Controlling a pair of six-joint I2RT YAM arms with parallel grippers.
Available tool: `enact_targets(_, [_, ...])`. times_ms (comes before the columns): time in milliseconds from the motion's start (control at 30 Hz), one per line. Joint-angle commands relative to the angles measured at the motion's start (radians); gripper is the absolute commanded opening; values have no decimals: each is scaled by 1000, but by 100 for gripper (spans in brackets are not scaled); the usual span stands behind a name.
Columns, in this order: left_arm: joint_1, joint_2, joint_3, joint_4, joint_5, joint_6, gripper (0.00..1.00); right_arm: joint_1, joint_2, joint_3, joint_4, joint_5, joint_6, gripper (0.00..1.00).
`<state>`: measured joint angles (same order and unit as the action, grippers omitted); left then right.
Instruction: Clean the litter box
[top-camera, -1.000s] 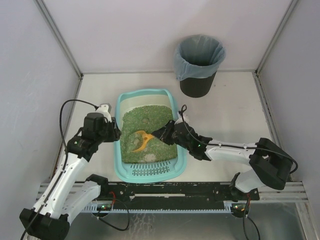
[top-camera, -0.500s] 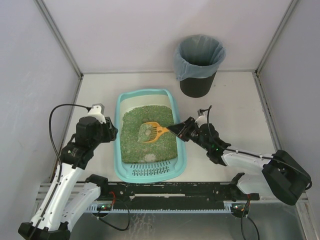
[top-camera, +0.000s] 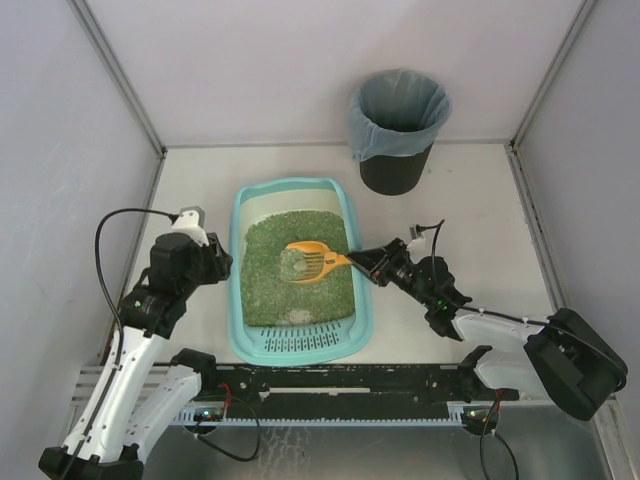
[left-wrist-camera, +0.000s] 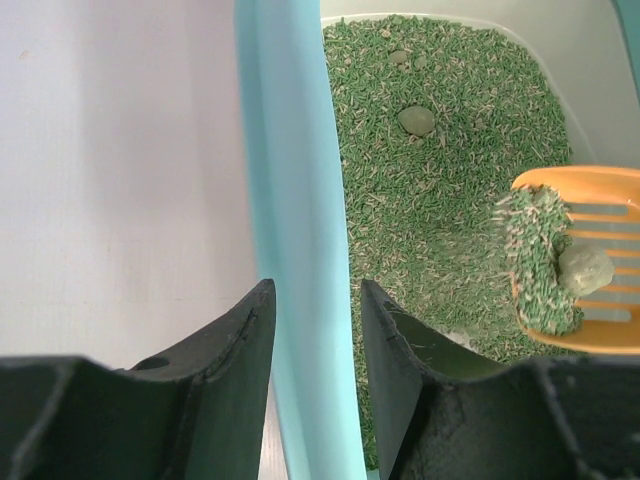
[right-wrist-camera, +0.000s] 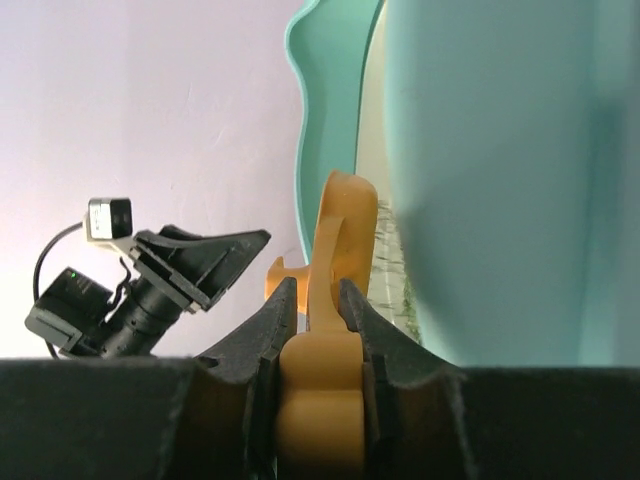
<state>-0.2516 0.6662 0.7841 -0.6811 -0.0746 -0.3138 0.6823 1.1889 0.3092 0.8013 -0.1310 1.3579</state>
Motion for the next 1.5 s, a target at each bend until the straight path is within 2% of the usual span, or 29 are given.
enact_targets(0, [8,1,-15,35,7,-9,45,1,-5,29,85,-6,23,0])
enact_targets(100, [12,12,-14,35,17,-7,44,10,43,54,147,-91,0,0])
enact_targets(233, [12,8,-16,35,16,-8,43,-52,11,-60,166,-10,84,0])
enact_targets(333, [14,12,-17,38,21,-7,43,4,46,18,174,-66,30,0])
enact_targets(400, [16,25,-14,35,28,-5,43,-4,59,31,189,-87,13,0])
enact_targets(533, [16,19,-15,35,24,-7,43,-57,25,-40,177,-20,70,0])
enact_targets(667, [18,21,-16,39,29,-6,43,27,73,80,144,-85,-22,0])
enact_targets(833, [17,23,-15,37,32,-6,42,-57,17,-18,137,-36,28,0])
enact_targets(967, [21,30,-16,41,44,-3,43,16,9,95,43,-78,-86,0])
enact_targets(1133, [22,26,-16,38,42,-3,42,-61,-65,24,14,-18,-21,0])
enact_targets(1267, [25,37,-16,42,52,-1,42,11,-5,106,35,-82,-57,0])
enact_targets(1367, [25,47,-13,36,52,-1,42,-9,10,77,57,-65,-13,0])
enact_targets(1467, [26,39,-16,39,46,-1,42,3,22,126,6,-60,-32,0])
